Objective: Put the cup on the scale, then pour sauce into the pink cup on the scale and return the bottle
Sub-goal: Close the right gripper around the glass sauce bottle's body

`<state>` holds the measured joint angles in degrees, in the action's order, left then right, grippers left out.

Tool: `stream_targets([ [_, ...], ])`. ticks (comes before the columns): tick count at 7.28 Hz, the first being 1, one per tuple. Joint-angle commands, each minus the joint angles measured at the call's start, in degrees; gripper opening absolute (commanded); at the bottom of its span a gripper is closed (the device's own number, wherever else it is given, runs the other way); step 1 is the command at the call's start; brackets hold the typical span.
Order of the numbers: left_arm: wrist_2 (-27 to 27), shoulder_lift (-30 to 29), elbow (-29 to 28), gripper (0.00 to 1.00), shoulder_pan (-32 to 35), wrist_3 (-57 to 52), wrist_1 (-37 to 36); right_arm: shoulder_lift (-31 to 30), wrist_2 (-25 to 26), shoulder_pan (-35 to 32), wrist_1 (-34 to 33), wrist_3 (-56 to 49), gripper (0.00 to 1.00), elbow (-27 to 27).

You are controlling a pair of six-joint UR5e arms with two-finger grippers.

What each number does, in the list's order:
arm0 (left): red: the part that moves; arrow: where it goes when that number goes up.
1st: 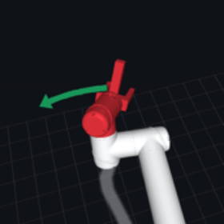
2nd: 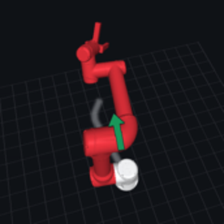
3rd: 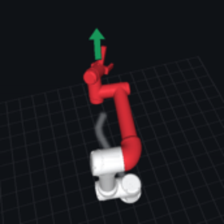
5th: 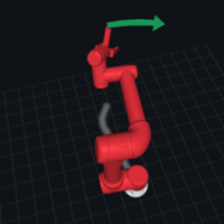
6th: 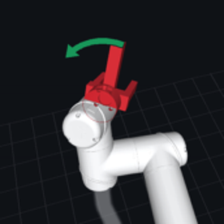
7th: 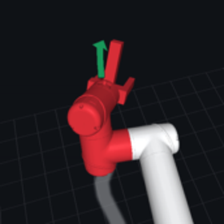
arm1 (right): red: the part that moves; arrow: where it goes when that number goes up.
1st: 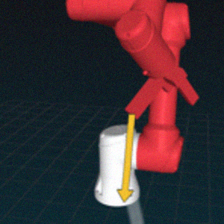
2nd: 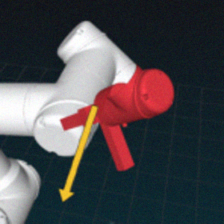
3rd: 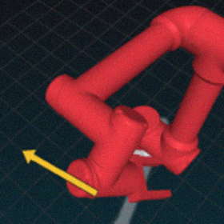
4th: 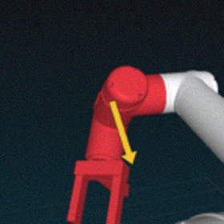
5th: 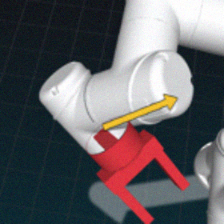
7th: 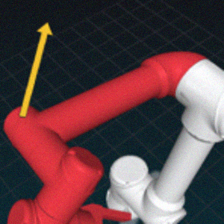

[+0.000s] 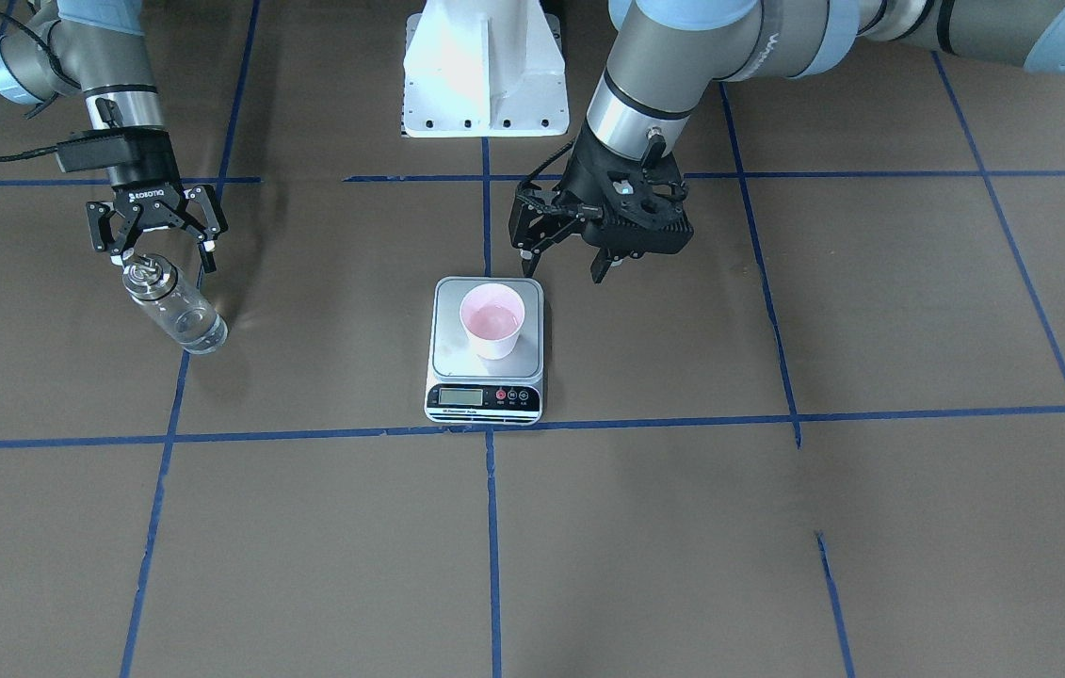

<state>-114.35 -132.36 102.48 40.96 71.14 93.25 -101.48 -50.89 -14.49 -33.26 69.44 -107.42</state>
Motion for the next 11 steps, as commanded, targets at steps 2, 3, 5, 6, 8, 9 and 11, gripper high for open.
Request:
stream_targets([
  [2, 0.00, 0.00, 0.18, 0.79, 0.00, 0.05, 0.00, 0.49, 2.28, -0.01, -0.31, 0.00, 1.00, 0.28],
  [3, 0.00, 0.00, 0.26, 0.79, 0.00, 0.05, 0.00, 0.58, 2.46, 0.08, -0.40, -0.26, 1.00, 0.54],
  [5, 0.00, 0.00, 0.62, 0.80, 0.00, 0.05, 0.00, 3.91, 2.99, -0.19, -3.80, -0.18, 1.00, 0.72],
  [6, 0.00, 0.09, 0.62, 0.81, 0.00, 0.05, 0.00, 3.92, 3.25, -0.19, -4.18, -0.18, 1.00, 0.80],
  [8, 0.00, 0.00, 0.62, 0.81, 0.00, 0.05, 0.00, 3.84, 4.48, -0.28, -4.27, 0.26, 1.00, 2.29],
  [9, 0.00, 0.09, 0.53, 0.81, 0.00, -0.03, 0.00, 3.84, 4.57, -0.45, -4.27, 2.00, 1.00, 3.52],
  [11, 0.00, 0.00, 0.62, 0.81, 0.00, -0.04, 0.00, 3.92, 5.01, -0.89, -4.27, 2.28, 1.00, 3.97],
])
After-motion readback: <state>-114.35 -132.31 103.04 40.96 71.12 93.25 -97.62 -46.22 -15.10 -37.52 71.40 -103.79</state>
